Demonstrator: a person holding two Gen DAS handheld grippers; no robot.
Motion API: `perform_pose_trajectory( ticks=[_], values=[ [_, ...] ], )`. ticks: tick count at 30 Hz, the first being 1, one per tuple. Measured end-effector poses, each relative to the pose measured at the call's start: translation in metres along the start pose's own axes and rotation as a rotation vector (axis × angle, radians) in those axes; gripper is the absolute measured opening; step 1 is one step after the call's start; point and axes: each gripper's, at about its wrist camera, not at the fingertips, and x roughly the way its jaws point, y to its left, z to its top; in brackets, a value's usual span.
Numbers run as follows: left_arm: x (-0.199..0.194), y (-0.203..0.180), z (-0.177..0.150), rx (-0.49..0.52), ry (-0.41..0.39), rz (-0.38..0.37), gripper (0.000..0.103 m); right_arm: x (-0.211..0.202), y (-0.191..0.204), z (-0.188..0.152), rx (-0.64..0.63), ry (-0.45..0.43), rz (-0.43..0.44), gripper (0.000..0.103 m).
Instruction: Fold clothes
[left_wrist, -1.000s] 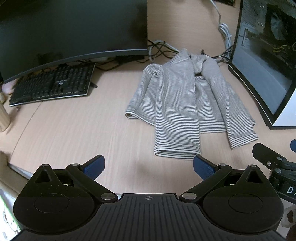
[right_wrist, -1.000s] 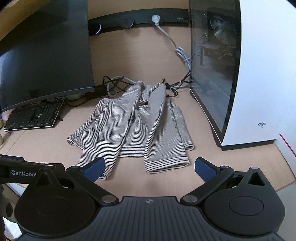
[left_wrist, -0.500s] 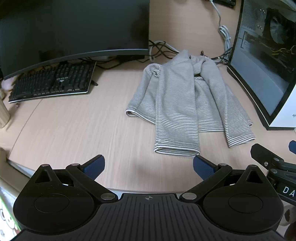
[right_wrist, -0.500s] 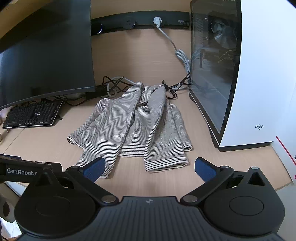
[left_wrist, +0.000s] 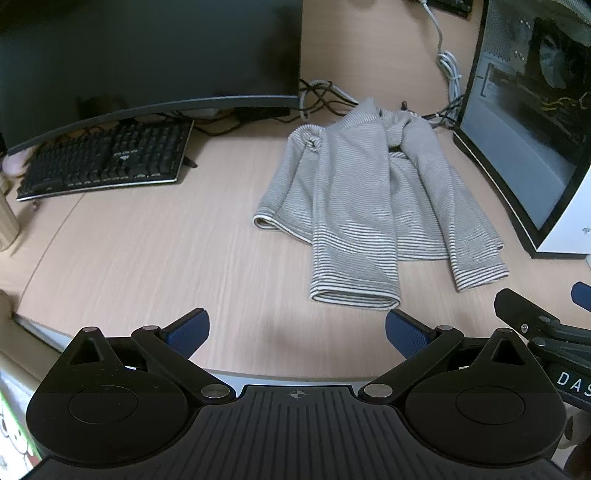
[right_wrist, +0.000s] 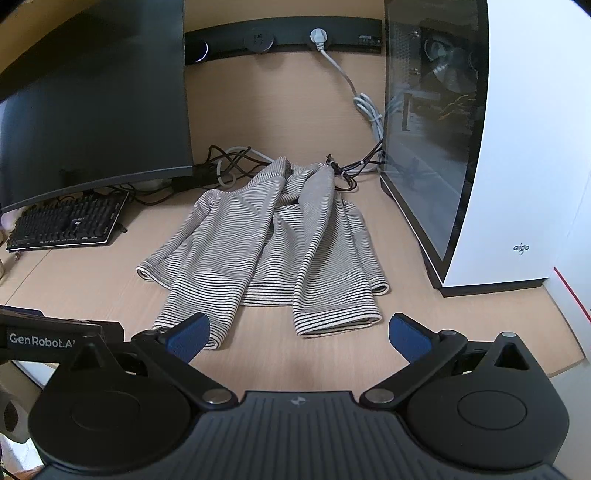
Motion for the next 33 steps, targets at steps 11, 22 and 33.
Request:
perform_pose_trajectory(
  ticks=[11,22,33],
  values=[
    [-0.007,-0.001,0.000,0.005,-0.041,-0.012,0.103,0.001,-0.003,-0.001,0.000,-0.008,0.006,0.103],
    [-0.003,-0.002,0.003,0.004,-0.041,-0.018,0.103,0.006,-0.006,-0.003,0.004,-0.001,0.008,0.103],
    [0.010,0.001,0.012,0.006,-0.022,-0.020,0.103,0.023,-0.006,0.000,0.013,0.019,0.009,0.103]
  ],
)
